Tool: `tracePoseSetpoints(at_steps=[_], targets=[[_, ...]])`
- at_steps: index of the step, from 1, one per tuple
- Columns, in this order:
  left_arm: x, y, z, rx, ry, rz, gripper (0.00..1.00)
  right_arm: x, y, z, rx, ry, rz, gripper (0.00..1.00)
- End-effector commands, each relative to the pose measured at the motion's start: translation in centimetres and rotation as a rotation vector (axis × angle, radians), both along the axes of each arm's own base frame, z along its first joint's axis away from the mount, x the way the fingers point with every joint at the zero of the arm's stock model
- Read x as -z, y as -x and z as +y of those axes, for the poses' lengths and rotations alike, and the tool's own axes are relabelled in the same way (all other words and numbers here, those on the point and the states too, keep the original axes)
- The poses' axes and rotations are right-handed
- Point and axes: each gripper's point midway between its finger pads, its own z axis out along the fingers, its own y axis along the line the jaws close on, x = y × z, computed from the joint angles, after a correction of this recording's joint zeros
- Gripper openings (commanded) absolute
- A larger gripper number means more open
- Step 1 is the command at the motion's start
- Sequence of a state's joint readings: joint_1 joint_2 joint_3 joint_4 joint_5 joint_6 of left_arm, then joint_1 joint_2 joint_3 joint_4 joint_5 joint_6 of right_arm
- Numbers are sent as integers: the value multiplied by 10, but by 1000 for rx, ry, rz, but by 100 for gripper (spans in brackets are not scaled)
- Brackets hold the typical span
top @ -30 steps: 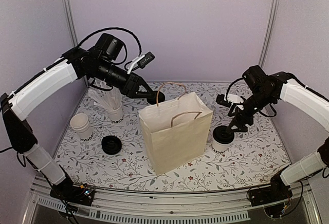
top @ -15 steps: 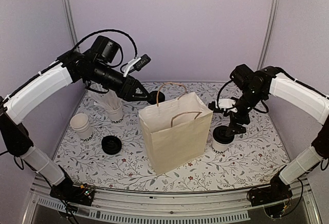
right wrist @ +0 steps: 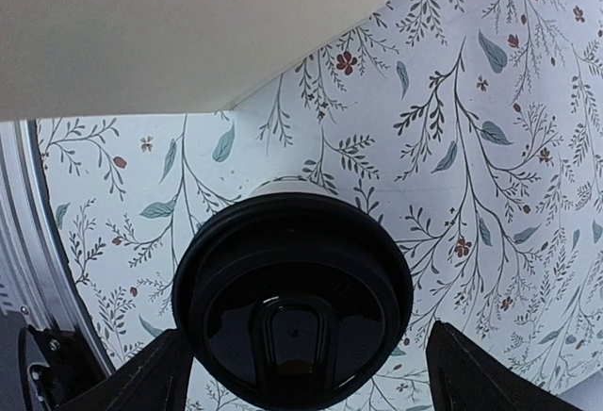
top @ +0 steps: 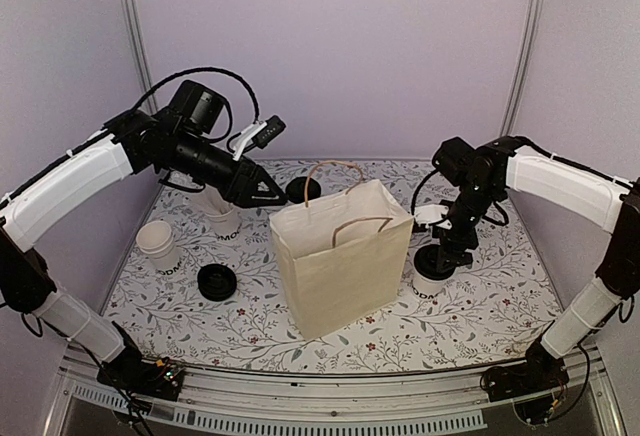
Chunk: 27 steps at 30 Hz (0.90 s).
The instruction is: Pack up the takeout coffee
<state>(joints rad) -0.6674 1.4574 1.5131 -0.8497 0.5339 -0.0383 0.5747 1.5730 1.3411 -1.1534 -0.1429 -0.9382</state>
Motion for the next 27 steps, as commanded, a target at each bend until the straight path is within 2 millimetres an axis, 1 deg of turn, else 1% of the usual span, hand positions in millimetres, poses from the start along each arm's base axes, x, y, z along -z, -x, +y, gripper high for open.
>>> tracePoseSetpoints(at_steps=[1, 5, 10, 18, 22, 25, 27], targets=[[-5, -3, 3, -16, 17, -21, 50, 11, 0, 1, -4, 27, 3, 87], [-2, -2, 3, -17, 13, -18, 50, 12, 1, 4, -9, 20, 2, 82], [1, -2, 3, -18, 12, -13, 50, 12, 4, 8, -20, 8, 4, 81], [5, -1, 3, -17, 11, -2, 50, 24, 11, 4, -13, 28, 35, 80], [4, 0, 4, -19, 12, -7, 49, 21, 11, 4, -8, 29, 32, 74], [0, -1, 5, -22, 15, -17, 50, 14, 10, 3, -2, 27, 25, 67], [-3, -1, 5, -24, 17, -24, 49, 5, 10, 3, 0, 18, 11, 66]])
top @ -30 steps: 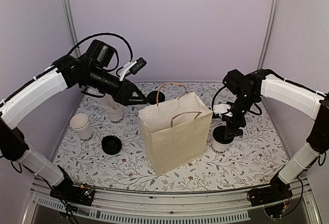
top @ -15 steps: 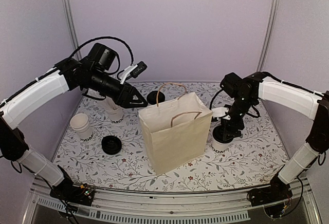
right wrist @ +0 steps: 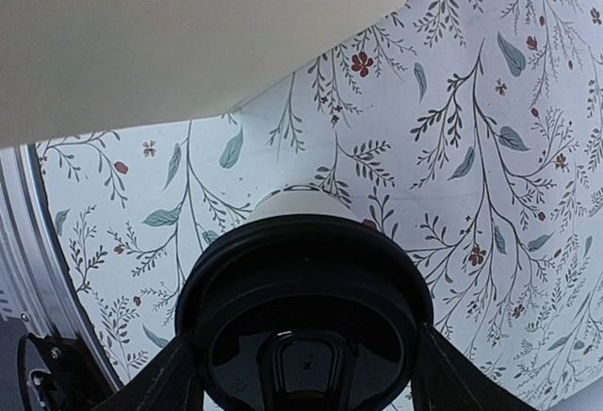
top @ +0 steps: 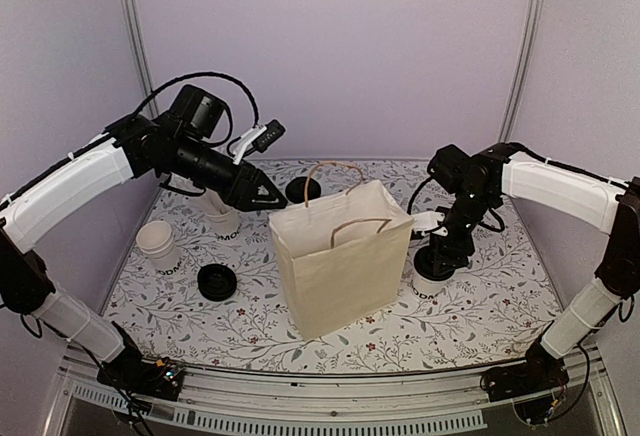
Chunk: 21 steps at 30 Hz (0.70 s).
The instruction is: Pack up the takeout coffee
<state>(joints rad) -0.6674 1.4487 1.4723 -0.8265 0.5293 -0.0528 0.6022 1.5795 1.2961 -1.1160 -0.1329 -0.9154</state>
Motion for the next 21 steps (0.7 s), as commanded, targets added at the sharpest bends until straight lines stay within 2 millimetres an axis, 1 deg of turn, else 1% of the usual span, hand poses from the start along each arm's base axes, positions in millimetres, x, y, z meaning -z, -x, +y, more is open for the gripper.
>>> tracePoseSetpoints(at_steps=[1, 3, 5, 7, 10, 11, 12, 14, 16, 17, 19, 20, 21], targets=[[-14, -2, 4, -13, 23, -46, 50, -15, 3, 0, 4, -5, -11, 65], [-17, -2, 4, -14, 28, -50, 50, -32, -1, 2, 10, -27, -47, 63], [-19, -2, 4, -13, 33, -53, 50, -53, -10, 4, 25, -49, -100, 57], [-21, 0, 4, -13, 39, -48, 50, -82, -22, 8, 39, -76, -177, 55], [-24, 3, 4, -8, 51, -40, 50, -120, -41, 10, 59, -106, -299, 54], [-25, 5, 4, -4, 56, -41, 50, -134, -49, 12, 67, -121, -350, 54], [-26, 6, 4, 0, 61, -39, 51, -154, -59, 18, 90, -165, -408, 54], [-29, 7, 5, -1, 67, -43, 51, -197, -70, 26, 127, -257, -496, 54], [-33, 11, 4, 10, 84, -44, 51, -236, -75, 34, 154, -352, -556, 54], [-35, 13, 4, 17, 96, -41, 51, -250, -77, 37, 163, -390, -576, 53], [-38, 16, 1, 24, 112, -33, 51, -271, -73, 43, 147, -456, -598, 53], [-38, 17, 0, 26, 118, -27, 51, -280, -68, 45, 129, -486, -606, 53], [-38, 18, -2, 30, 122, -23, 50, -285, -63, 47, 108, -510, -604, 53]])
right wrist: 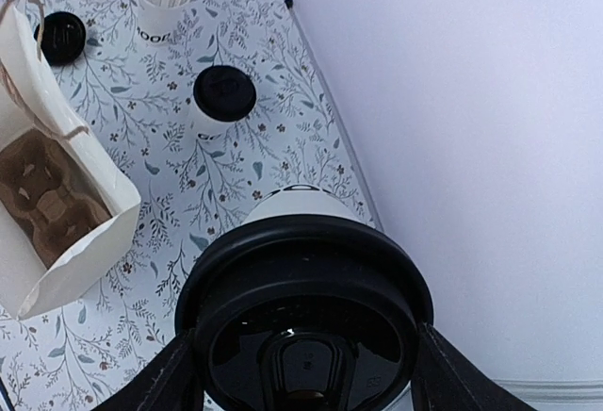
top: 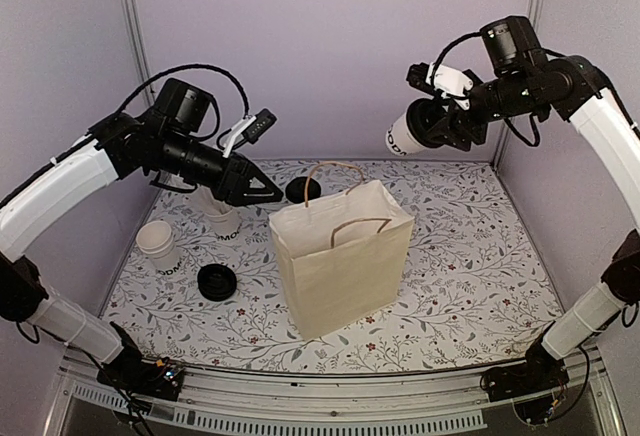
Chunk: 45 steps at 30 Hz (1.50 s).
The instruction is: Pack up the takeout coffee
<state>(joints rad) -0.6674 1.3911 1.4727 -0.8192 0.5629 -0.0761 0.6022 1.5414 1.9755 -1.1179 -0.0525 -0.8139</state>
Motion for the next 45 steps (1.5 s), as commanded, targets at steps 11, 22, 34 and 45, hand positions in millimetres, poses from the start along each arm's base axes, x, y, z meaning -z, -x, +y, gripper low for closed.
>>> tracePoseSetpoints(at_steps=[11, 22, 34, 45], targets=[[-2, 9, -29, 51, 54, 44, 45, -53, 116, 28, -399, -199, 37, 51], [3, 3, -47, 14, 44, 67, 40, -19, 146, 38, -503, -109, 149, 49], [5, 7, -67, 56, 69, 77, 32, 8, 118, 77, -471, -73, 160, 44], [1, 14, -70, 85, 103, 71, 31, 49, 105, 104, -425, 43, 226, 44]])
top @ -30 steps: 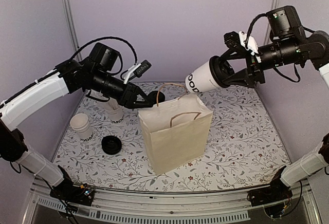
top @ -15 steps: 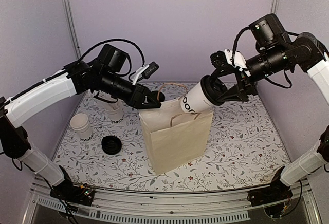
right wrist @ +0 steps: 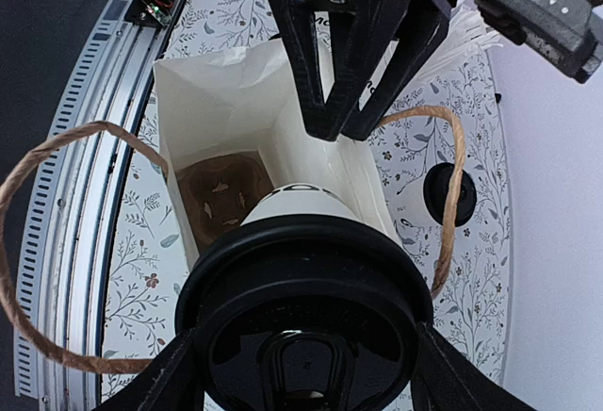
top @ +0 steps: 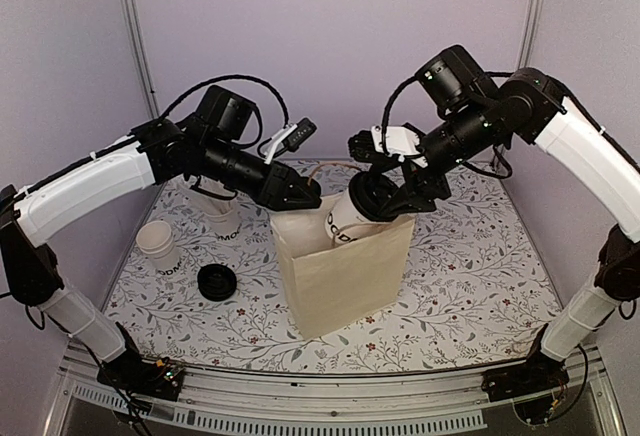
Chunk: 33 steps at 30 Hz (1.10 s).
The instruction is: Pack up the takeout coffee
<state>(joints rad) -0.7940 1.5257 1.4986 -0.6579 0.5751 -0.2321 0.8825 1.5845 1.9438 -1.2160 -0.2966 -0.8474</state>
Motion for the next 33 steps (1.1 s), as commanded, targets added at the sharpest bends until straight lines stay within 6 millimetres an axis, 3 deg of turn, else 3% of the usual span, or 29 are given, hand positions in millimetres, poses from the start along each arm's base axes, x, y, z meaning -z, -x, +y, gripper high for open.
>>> tracePoseSetpoints(at_steps=[1, 6, 7, 8, 12, 15, 21, 27, 33], targets=[[-13, 8, -6, 36, 50, -22, 30, 14, -13, 8, 56, 61, 4, 44], [-19, 11, -8, 46, 79, -26, 32, 32, -4, 16, 43, 155, 36, 43], [-22, 11, -8, 42, 82, -32, 36, 36, 0, 17, 37, 177, 31, 44], [-34, 8, -3, 10, 85, -80, 47, 44, 12, 16, 25, 229, 7, 43], [-59, 5, 13, -37, 101, -175, 56, 47, 27, 15, 18, 246, -67, 42], [-60, -10, 27, -106, 102, -213, 60, 52, 27, 11, 40, 259, -127, 42], [-13, -45, 51, -259, 11, -207, 63, 52, 33, 3, 32, 268, -183, 40], [36, -53, 35, -220, 24, -122, 63, 71, 51, -14, -32, 287, -249, 40], [69, -69, 19, -194, 5, -76, 63, 91, 56, -24, -68, 293, -275, 39]])
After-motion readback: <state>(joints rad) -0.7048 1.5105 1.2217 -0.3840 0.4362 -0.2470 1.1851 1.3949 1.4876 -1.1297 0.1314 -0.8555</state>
